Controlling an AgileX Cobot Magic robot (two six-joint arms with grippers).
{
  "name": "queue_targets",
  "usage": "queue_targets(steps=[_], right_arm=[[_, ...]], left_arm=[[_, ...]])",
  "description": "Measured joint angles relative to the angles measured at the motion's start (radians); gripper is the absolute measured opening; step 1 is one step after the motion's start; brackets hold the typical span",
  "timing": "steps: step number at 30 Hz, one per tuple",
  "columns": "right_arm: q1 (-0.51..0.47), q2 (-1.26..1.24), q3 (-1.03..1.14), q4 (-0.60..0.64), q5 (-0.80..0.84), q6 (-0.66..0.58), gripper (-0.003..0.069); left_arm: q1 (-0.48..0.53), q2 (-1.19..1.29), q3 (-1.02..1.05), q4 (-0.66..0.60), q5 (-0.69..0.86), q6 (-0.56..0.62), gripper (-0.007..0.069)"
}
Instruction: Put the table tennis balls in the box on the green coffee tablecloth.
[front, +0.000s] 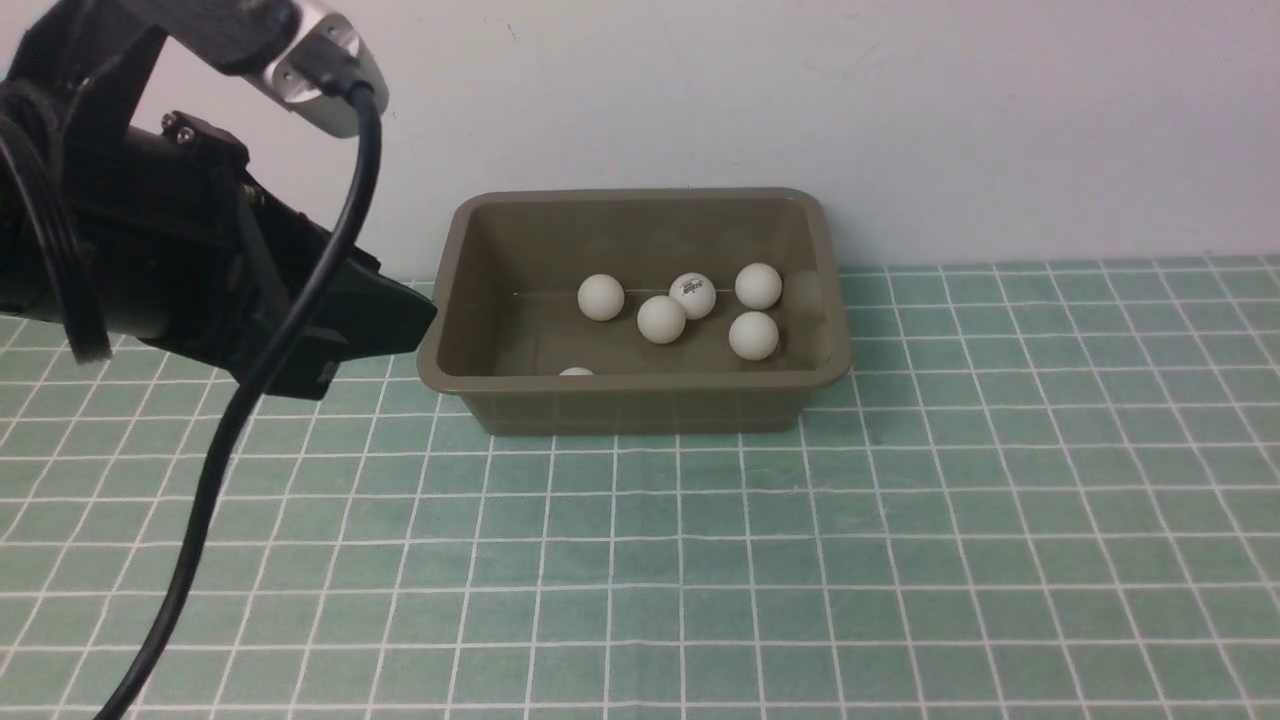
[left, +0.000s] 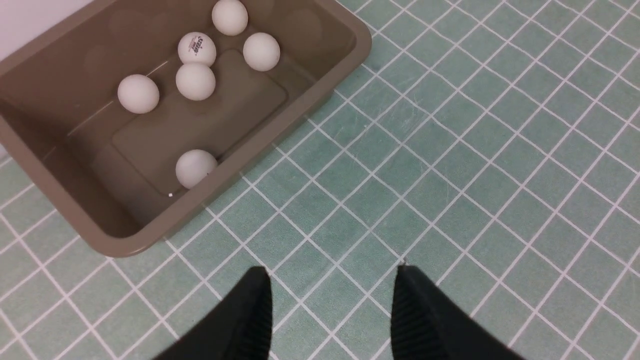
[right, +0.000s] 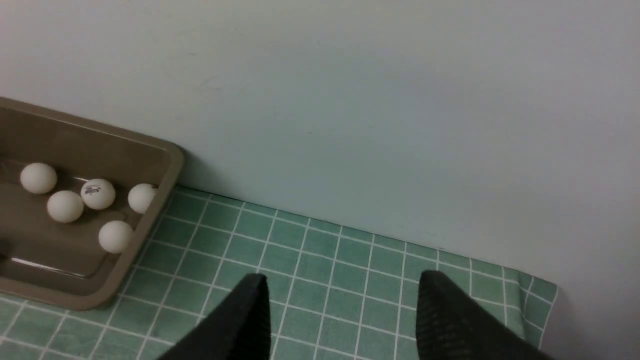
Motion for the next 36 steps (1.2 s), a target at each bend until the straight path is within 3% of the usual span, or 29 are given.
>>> queue_targets(steps=[5,13,19,24,31,36], right_arm=[[0.001,-0.150,0.247,0.091,-0.021,-0.057,0.0338],[0.051,-0.451,0.717,0.214,-0.288,-0.222,0.0336],[0.058,-0.680,1.003,0.214,-0.461,-0.251,0.0336],[0.059,-0.756,1.116,0.209,-0.514,-0.251,0.0336],[0.059,-0.931,1.303,0.212,-0.725,-0.254,0.0336],[0.059,-1.000,1.365,0.215,-0.750,-0.254,0.0336]], left_arm=[[0.000,0.000,0.000,-0.001,-0.003,0.000,0.0300],[0.000,0.000,0.000,-0.008,-0.007,0.001,0.0300],[0.000,0.000,0.000,-0.021,-0.004,0.001,0.0300],[0.000,0.000,0.000,-0.026,0.000,0.010,0.0300],[0.000,0.000,0.000,-0.037,0.000,0.021,0.0300],[0.000,0.000,0.000,-0.054,0.000,0.027,0.0300]])
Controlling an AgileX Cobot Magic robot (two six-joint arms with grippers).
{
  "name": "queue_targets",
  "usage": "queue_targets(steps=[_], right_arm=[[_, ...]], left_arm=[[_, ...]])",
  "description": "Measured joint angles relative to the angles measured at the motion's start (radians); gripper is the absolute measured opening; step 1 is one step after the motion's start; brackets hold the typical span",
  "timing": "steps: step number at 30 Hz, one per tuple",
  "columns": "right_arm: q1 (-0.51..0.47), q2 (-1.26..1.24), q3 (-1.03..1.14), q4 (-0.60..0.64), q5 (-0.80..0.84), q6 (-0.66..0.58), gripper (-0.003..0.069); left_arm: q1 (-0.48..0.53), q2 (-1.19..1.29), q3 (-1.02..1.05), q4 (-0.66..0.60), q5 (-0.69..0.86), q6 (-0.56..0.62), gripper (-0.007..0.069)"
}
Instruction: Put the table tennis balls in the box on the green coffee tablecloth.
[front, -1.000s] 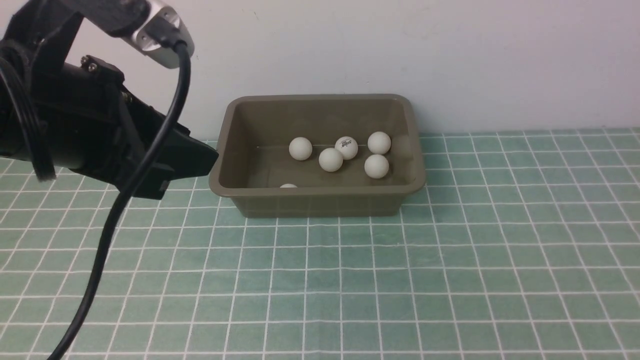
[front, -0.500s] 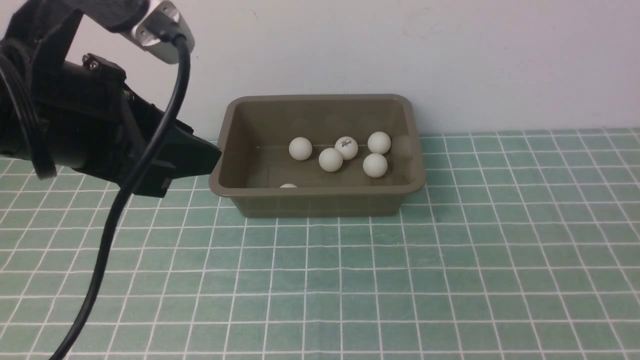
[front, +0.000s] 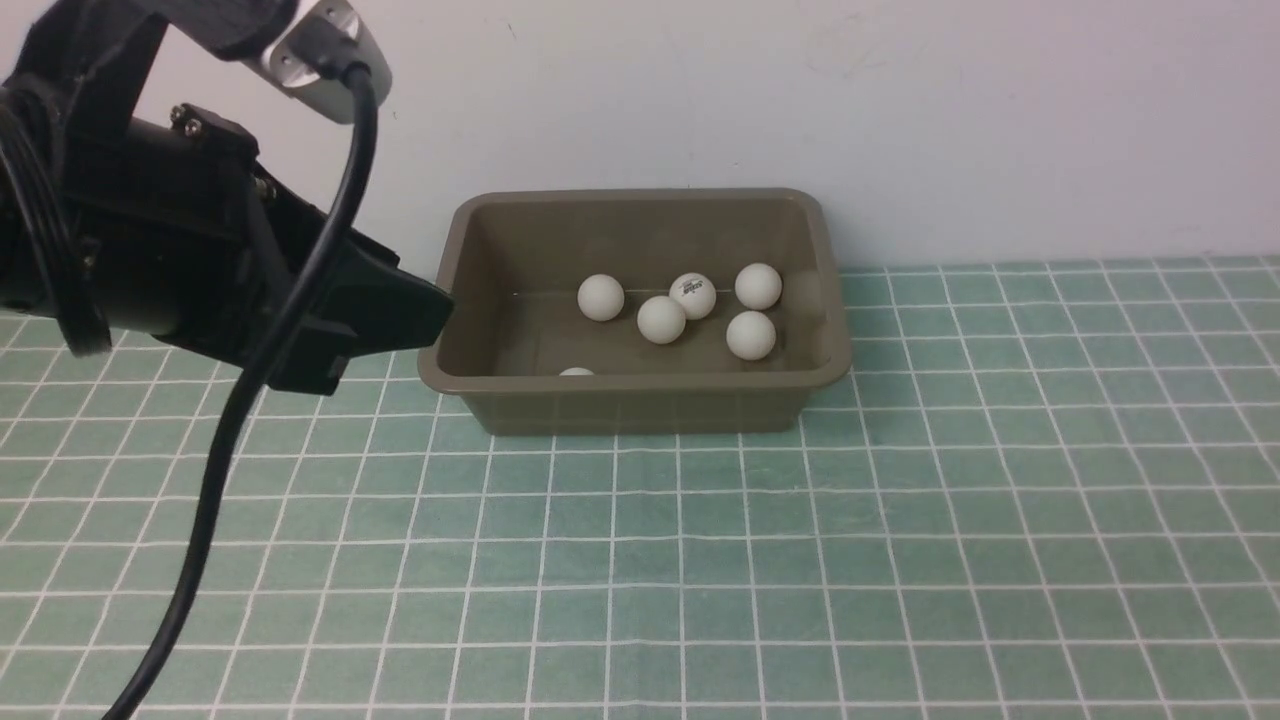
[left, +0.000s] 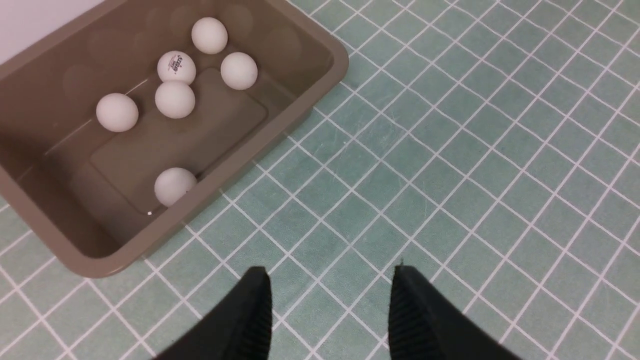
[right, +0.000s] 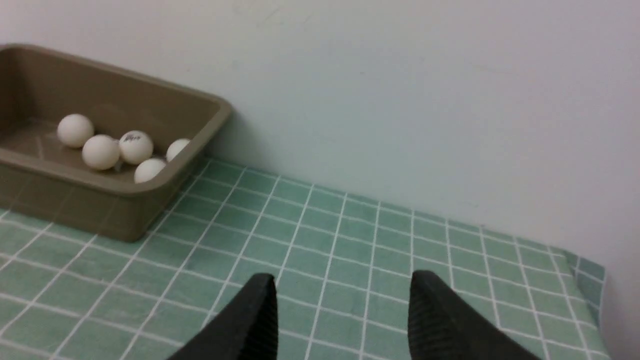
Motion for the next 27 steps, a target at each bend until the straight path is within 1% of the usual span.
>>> queue_targets(steps=[10,15,18,23,27], right_arm=[[0.000,-0.011,0.021,0.003,0.005,0.000,0.0336],[0.000,-0.011,0.025,0.008,0.055,0.000,0.0336],[0.000,-0.011,0.025,0.008,0.076,0.000,0.0336],[0.000,-0.011,0.025,0.008,0.118,0.000,0.0336],[0.000,-0.011,0.025,0.008,0.144,0.000,0.0336]], left_arm=[[0.000,0.000,0.000,-0.006,0.000,0.001,0.0300],[0.000,0.000,0.000,-0.056,-0.024,0.010,0.0300],[0.000,0.000,0.000,-0.137,-0.066,0.033,0.0300],[0.000,0.000,0.000,-0.335,-0.113,0.044,0.0300],[0.000,0.000,0.000,-0.406,-0.113,0.045,0.0300]])
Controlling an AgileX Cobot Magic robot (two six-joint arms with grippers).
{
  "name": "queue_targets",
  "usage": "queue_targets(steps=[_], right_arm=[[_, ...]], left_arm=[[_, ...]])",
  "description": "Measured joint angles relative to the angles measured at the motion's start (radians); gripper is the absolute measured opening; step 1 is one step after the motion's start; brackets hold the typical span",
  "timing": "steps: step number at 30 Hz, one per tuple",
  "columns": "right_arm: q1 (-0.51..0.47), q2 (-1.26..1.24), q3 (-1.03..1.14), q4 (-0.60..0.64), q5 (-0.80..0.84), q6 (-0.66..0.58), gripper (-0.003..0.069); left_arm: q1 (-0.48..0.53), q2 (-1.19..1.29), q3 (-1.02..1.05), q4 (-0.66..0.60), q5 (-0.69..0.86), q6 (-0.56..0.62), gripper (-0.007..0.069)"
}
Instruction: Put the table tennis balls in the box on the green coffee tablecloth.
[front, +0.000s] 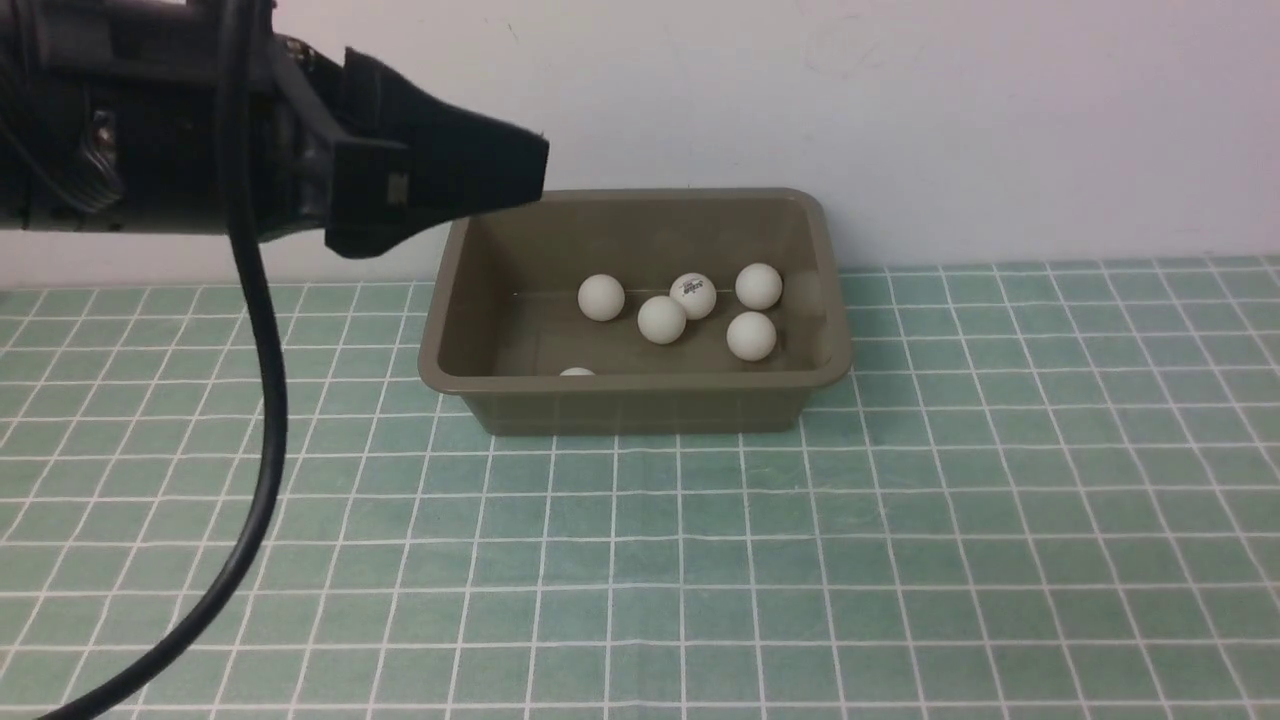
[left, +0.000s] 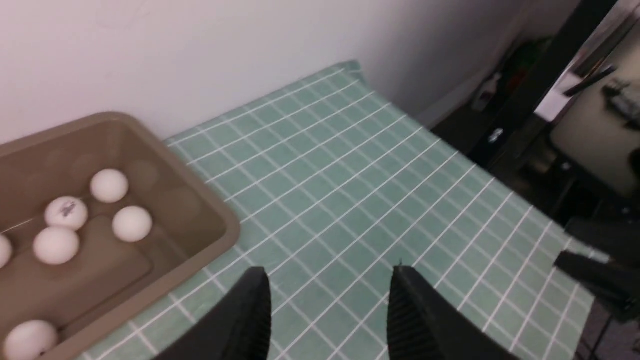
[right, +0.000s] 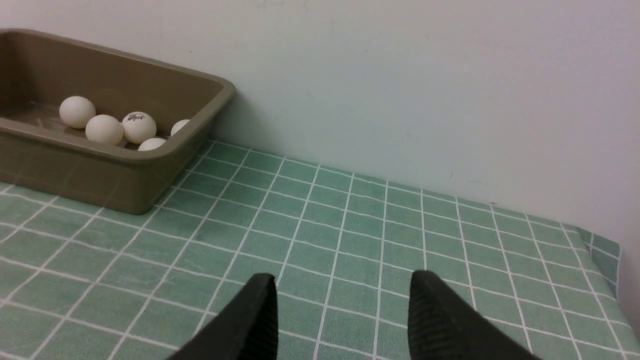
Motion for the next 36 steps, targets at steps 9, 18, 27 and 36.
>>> queue_targets(steps=[9,18,27,36], right_arm=[[0.000,0.000,0.000,0.000,0.060,0.000,0.0336],[0.000,0.000,0.000,0.000,0.137,0.000,0.0336],[0.000,0.000,0.000,0.000,0.138,0.000,0.0336],[0.000,0.000,0.000,0.000,0.138,0.000,0.0336]], left_arm=[[0.000,0.000,0.000,0.017,-0.018,0.039,0.0300],[0.032,-0.065,0.001,0.403,0.042,-0.025,0.0300],[0.137,-0.345,0.131,0.715,0.069,-0.366,0.0300],[0.339,-0.592,0.423,0.748,-0.076,-0.403,0.0300]])
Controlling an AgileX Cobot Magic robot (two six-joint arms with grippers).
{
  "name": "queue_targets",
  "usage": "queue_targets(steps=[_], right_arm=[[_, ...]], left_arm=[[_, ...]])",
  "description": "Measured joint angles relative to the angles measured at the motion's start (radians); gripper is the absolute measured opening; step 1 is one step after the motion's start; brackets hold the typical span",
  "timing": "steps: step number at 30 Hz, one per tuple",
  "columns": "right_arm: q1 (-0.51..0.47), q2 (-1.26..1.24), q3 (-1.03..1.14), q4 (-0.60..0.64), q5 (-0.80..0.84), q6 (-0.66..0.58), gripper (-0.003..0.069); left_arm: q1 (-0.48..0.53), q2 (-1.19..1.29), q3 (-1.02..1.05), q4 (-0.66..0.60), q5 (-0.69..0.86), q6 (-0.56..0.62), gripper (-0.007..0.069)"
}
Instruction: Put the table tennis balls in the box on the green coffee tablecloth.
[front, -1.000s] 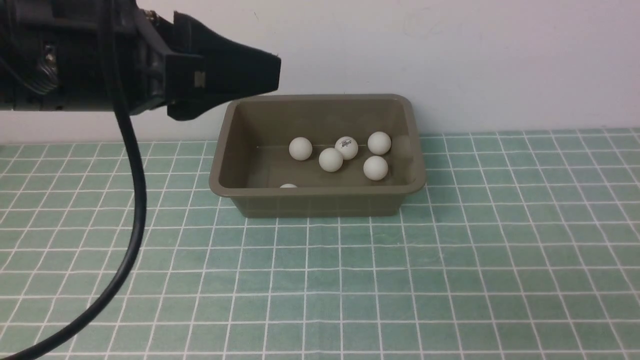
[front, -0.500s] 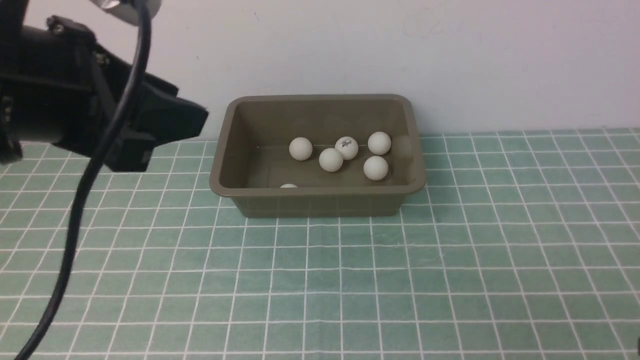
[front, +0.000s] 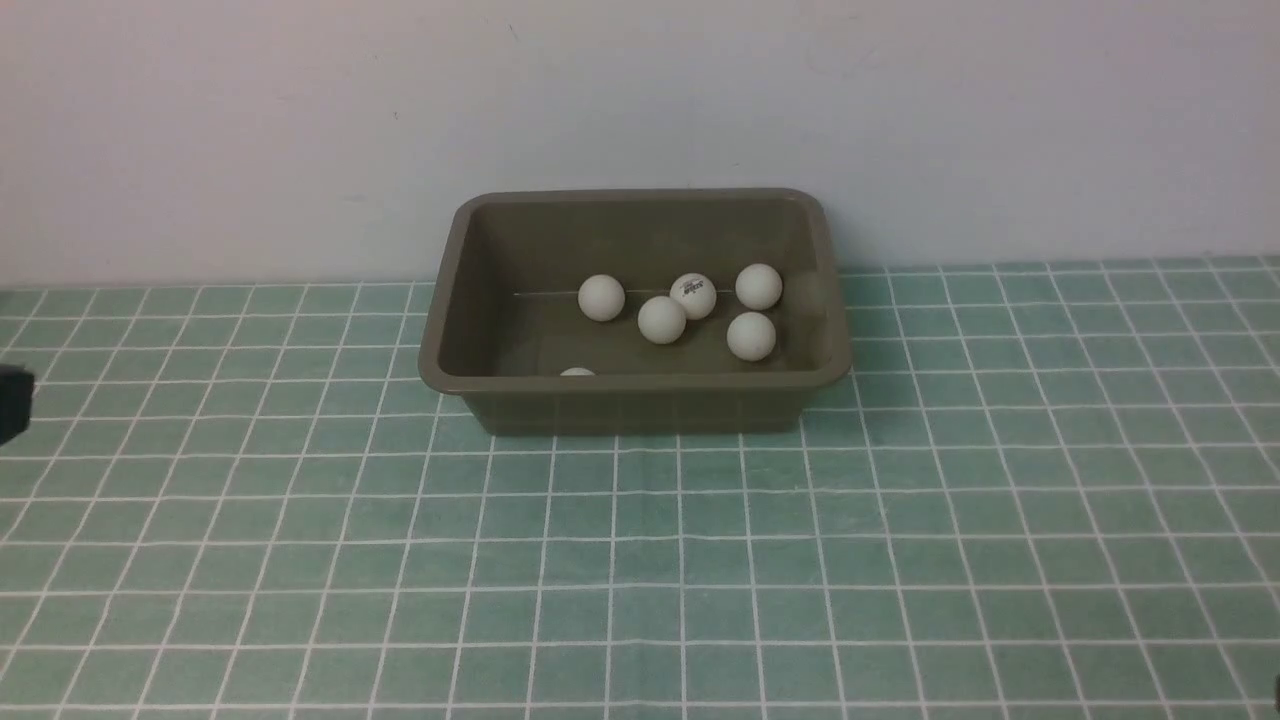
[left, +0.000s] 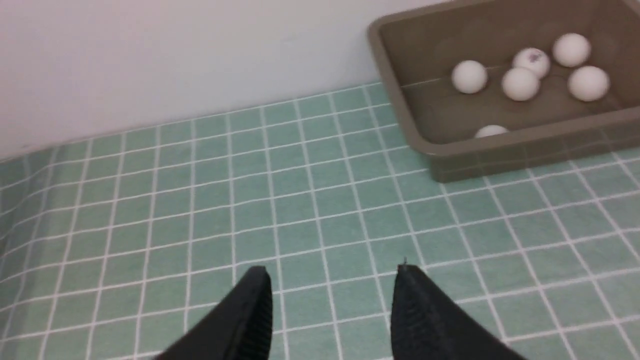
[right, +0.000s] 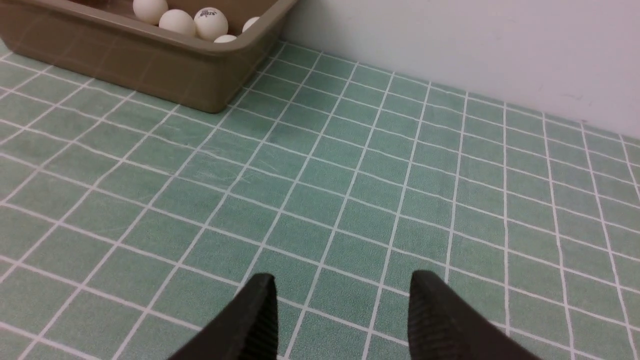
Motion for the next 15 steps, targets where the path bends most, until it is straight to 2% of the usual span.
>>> queue_targets(steps=[6,15], right_arm=[[0.000,0.000,0.000,0.000,0.000,0.000,0.0336],[0.000,0.000,0.000,0.000,0.000,0.007,0.0336]], left_arm=[[0.071,-0.093,0.179,0.001,-0.167,0.003,0.0300],[0.062,-0.355,0.484,0.000,-0.359,0.006,0.0300]])
